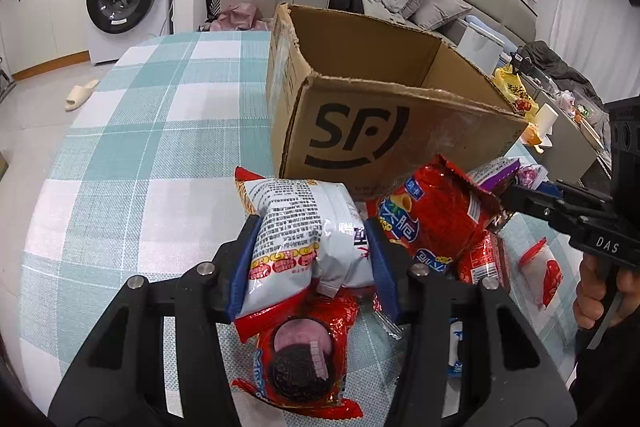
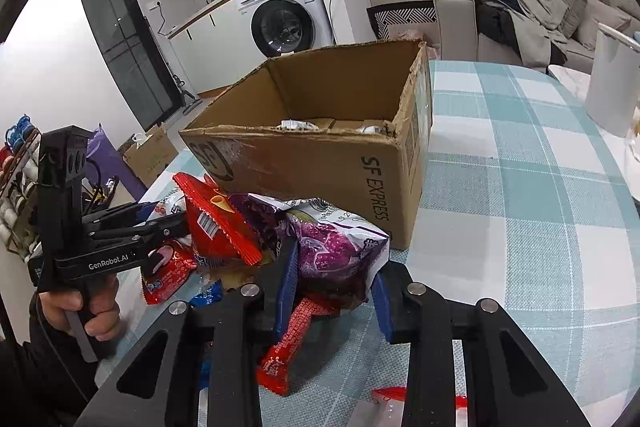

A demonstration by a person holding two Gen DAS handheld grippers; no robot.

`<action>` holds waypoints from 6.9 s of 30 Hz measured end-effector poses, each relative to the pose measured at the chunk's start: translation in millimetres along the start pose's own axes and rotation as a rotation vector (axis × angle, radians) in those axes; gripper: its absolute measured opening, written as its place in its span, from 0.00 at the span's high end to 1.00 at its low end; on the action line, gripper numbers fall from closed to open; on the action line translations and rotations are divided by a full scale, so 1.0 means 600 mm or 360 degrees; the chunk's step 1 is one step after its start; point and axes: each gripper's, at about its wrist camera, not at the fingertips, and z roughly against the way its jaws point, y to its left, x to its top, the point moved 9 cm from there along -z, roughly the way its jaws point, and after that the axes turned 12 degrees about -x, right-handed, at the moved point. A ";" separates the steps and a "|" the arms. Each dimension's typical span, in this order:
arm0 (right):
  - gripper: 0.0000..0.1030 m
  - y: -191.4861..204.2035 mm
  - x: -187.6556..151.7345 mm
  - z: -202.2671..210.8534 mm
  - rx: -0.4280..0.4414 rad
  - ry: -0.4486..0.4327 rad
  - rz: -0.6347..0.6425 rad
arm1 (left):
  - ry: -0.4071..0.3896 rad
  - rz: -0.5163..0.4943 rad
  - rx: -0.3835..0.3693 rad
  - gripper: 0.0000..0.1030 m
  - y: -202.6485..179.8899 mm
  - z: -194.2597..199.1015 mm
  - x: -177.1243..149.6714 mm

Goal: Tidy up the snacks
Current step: 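Grasp the purple candy bag with the right tool while the left tool grasps the white-and-red bag, then lift both held bags and carry them over the cardboard box, then open both tools to release the bags into the box, then withdraw both open tools from the box toward the remaining snacks, then grasp the white-red balloon glue bag with the right tool while the left tool reaches toward the Oreo pack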

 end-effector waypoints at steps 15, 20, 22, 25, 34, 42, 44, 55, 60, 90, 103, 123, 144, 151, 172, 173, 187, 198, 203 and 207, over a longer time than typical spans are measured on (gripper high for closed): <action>0.68 -0.023 0.033 0.066 0.0036 -0.0159 -0.0093 | -0.0132 -0.0049 -0.0007 0.53 -0.030 0.067 0.021; 0.68 -0.026 0.044 0.086 0.0041 -0.0206 -0.0110 | -0.0185 -0.0059 -0.0017 0.53 -0.043 0.091 0.032; 0.68 -0.027 0.049 0.092 0.0045 -0.0225 -0.0121 | -0.0202 -0.0067 -0.0016 0.53 -0.047 0.099 0.035; 0.68 -0.025 0.052 0.103 0.0046 -0.0249 -0.0127 | -0.0234 -0.0081 -0.0024 0.53 -0.054 0.111 0.041; 0.68 -0.022 0.066 0.132 0.0051 -0.0328 -0.0158 | -0.0326 -0.0096 -0.0021 0.53 -0.068 0.146 0.062; 0.68 -0.023 0.085 0.153 0.0052 -0.0389 -0.0207 | -0.0381 -0.0126 -0.0024 0.53 -0.086 0.169 0.086; 0.68 -0.021 0.088 0.155 0.0048 -0.0396 -0.0208 | -0.0388 -0.0133 -0.0029 0.53 -0.091 0.169 0.094; 0.68 -0.001 0.129 0.158 0.0021 -0.0439 -0.0212 | -0.0403 -0.0179 -0.0037 0.53 -0.114 0.159 0.135; 0.68 0.005 0.146 0.154 0.0030 -0.0447 -0.0228 | -0.0405 -0.0214 -0.0046 0.53 -0.130 0.148 0.157; 0.68 0.014 0.199 0.061 0.0017 -0.0343 -0.0325 | -0.0329 -0.0191 0.0036 0.53 -0.106 0.017 0.208; 0.67 0.011 0.201 0.004 -0.0020 -0.0253 -0.0324 | -0.0271 -0.0221 0.0077 0.53 -0.097 -0.029 0.199; 0.01 -0.012 0.173 0.052 -0.0099 -0.0257 -0.0124 | -0.0294 -0.0211 0.0095 0.01 -0.093 0.063 0.152; 0.01 -0.025 0.064 0.087 -0.0214 -0.0131 -0.0010 | -0.0272 -0.0193 0.0156 0.01 -0.078 0.144 0.064; 0.01 -0.048 0.029 0.089 -0.0244 -0.0080 -0.0037 | -0.0249 -0.0212 0.0178 0.01 -0.080 0.154 0.037; 0.01 -0.101 -0.115 0.073 -0.0327 0.0169 0.0115 | -0.0093 -0.0193 0.0222 0.01 -0.048 0.124 -0.044; 0.01 -0.106 -0.119 0.070 -0.0349 0.0191 0.0124 | -0.0081 -0.0186 0.0225 0.01 -0.045 0.121 -0.048; 0.01 -0.112 -0.161 0.049 -0.0384 0.0323 0.0260 | 0.0004 -0.0178 0.0237 0.01 -0.022 0.096 -0.064; 0.33 -0.124 -0.160 0.046 -0.0360 0.0329 0.0220 | 0.0137 -0.0189 0.0270 0.01 -0.010 0.061 -0.083; 0.50 -0.120 -0.156 0.049 -0.0326 0.0304 0.0215 | 0.0180 -0.0176 0.0269 0.01 -0.006 0.051 -0.091; 0.55 -0.111 -0.156 0.051 -0.0292 0.0286 0.0232 | 0.0194 -0.0187 0.0290 0.01 -0.001 0.045 -0.094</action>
